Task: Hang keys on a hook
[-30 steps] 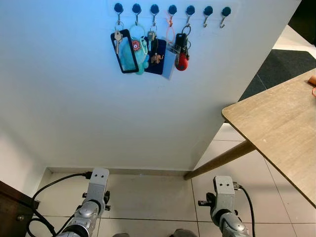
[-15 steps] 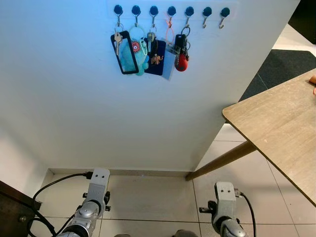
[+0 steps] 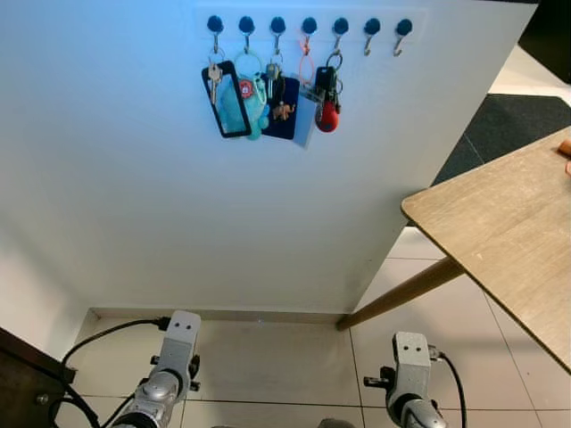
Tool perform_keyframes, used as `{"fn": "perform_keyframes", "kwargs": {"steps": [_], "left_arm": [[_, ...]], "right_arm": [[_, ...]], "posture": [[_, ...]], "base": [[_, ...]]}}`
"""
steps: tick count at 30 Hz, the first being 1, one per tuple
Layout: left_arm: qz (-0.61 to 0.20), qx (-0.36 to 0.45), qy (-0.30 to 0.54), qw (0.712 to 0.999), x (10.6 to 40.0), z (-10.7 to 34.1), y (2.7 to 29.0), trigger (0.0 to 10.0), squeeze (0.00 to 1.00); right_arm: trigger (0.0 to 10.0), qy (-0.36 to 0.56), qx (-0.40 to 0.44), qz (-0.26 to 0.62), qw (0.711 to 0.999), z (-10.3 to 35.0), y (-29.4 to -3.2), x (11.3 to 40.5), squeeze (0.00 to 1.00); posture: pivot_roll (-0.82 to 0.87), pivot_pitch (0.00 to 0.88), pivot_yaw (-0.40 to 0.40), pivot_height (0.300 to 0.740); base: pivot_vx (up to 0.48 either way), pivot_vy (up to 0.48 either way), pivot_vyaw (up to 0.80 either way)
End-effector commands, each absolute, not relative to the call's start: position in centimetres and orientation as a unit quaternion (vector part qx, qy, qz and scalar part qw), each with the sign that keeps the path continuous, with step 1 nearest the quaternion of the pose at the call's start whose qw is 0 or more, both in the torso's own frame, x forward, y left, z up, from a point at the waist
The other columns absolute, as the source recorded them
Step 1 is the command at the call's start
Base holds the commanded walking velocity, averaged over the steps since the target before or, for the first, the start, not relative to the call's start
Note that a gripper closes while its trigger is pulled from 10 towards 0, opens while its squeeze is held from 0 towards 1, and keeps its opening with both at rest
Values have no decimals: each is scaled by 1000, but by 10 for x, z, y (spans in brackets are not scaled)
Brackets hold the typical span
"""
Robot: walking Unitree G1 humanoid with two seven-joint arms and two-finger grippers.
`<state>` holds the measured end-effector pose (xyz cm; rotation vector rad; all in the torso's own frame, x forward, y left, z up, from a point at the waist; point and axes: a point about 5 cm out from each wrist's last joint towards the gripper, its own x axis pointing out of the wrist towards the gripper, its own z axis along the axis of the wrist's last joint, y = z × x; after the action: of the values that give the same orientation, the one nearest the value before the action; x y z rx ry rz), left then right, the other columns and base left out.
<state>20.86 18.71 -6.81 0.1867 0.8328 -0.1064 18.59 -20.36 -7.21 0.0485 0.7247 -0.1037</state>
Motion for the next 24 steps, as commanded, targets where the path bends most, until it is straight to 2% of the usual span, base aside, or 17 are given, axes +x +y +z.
{"fn": "perform_keyframes", "kwargs": {"steps": [1, 5, 8, 11, 19, 24], "left_arm": [[-68, 99, 427, 896, 200, -74, 184, 10000, 0], [-68, 92, 435, 893, 198, -76, 183, 10000, 0], [-70, 86, 441, 891, 196, -77, 182, 10000, 0], [-63, 78, 438, 893, 197, -77, 180, 10000, 0], [-52, 77, 432, 897, 199, -76, 180, 10000, 0], [-51, 78, 434, 896, 198, -76, 180, 10000, 0]], "right_arm": [[10000, 349, 17, -44, 936, -70, -204, 190, 0], [10000, 337, 26, -22, 941, -67, -198, 196, 0], [10000, 317, 17, 61, 946, -64, -178, 202, 0], [10000, 315, 29, 88, 945, -64, -171, 200, 0], [10000, 330, 24, 111, 937, -68, -165, 194, 0], [10000, 344, 29, 90, 934, -71, -171, 190, 0]], "posture": [[26, 37, -22, 740], [24, 34, -20, 740], [22, 28, -20, 740], [26, 24, -25, 740], [25, 19, -28, 740], [24, 14, -30, 740]], "base": [[0, 0, 0], [0, 0, 0], [0, 0, 0], [0, 0, 0], [0, 0, 0], [0, 0, 0]]}}
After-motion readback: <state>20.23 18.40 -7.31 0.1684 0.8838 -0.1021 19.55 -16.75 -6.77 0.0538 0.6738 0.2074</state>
